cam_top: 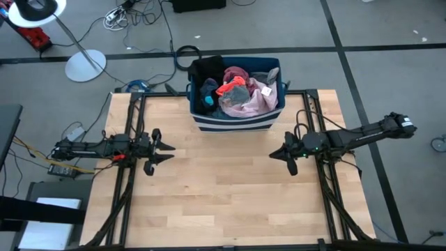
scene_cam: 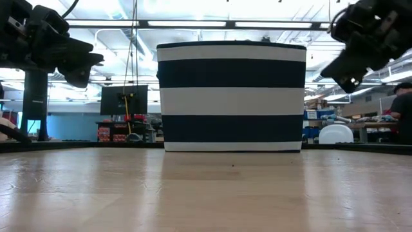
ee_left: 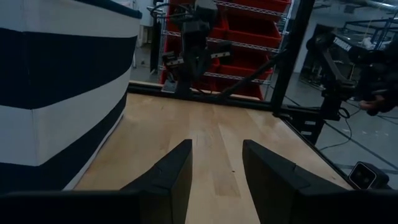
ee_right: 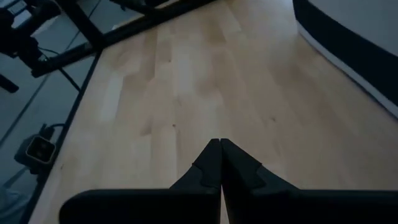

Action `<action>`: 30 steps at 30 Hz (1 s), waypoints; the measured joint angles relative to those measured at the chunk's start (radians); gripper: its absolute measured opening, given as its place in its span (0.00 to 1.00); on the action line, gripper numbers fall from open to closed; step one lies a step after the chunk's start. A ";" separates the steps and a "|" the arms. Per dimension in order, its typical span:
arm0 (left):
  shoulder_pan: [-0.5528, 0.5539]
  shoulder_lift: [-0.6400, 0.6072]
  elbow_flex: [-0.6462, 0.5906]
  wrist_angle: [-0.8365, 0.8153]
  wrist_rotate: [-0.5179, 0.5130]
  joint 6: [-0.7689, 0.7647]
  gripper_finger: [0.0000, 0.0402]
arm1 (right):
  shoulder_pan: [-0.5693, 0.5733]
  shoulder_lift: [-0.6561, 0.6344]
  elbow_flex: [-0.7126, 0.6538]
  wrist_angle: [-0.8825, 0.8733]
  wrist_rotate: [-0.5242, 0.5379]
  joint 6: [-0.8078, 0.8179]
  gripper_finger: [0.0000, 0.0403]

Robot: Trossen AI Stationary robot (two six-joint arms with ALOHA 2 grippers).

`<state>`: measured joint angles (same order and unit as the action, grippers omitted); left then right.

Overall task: Sort clothes
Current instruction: Return to Home Position

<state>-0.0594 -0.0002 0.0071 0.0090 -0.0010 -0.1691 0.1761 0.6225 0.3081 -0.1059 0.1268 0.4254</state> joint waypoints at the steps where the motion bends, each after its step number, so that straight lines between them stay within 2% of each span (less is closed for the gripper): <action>1: 0.000 0.000 0.000 0.000 0.000 0.000 0.37 | 0.000 -0.017 -0.015 -0.001 0.000 0.000 0.00; 19: 0.000 0.000 0.000 0.001 0.001 0.000 0.37 | -0.075 -0.308 -0.153 -0.084 -0.017 -0.119 0.00; 30: 0.000 0.000 0.000 0.001 0.003 0.000 0.37 | -0.109 -0.364 -0.167 -0.230 -0.060 -0.116 0.00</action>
<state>-0.0593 -0.0002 0.0071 0.0097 0.0021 -0.1689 0.0673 0.2584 0.1410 -0.3359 0.0669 0.3096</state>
